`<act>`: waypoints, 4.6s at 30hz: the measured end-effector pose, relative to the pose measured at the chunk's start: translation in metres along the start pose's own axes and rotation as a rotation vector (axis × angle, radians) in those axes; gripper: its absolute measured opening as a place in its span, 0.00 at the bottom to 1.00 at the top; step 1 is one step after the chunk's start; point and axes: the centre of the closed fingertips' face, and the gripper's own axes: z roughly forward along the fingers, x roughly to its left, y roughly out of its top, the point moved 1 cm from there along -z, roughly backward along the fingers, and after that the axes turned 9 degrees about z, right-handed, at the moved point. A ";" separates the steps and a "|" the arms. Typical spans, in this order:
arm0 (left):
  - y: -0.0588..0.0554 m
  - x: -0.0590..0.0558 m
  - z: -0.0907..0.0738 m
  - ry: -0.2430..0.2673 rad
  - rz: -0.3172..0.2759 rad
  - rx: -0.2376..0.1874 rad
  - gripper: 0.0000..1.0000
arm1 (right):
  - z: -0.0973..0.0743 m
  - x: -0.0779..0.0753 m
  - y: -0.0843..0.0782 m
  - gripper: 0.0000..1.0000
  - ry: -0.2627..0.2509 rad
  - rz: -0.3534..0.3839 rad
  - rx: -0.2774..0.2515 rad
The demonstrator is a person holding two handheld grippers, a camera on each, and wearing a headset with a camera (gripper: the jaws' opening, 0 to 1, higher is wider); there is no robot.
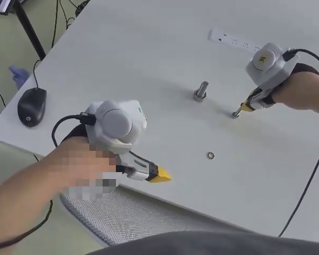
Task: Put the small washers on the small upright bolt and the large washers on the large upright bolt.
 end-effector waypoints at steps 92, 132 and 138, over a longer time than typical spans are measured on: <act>0.007 0.002 -0.008 -0.006 0.034 -0.022 0.86 | -0.002 0.020 0.002 0.35 0.029 -0.054 -0.049; 0.016 0.006 -0.007 -0.003 0.011 -0.057 0.91 | -0.024 0.131 -0.018 0.35 0.111 -0.124 -0.087; 0.015 0.006 -0.008 0.001 0.014 -0.061 0.91 | -0.021 0.139 -0.019 0.35 0.122 -0.123 -0.089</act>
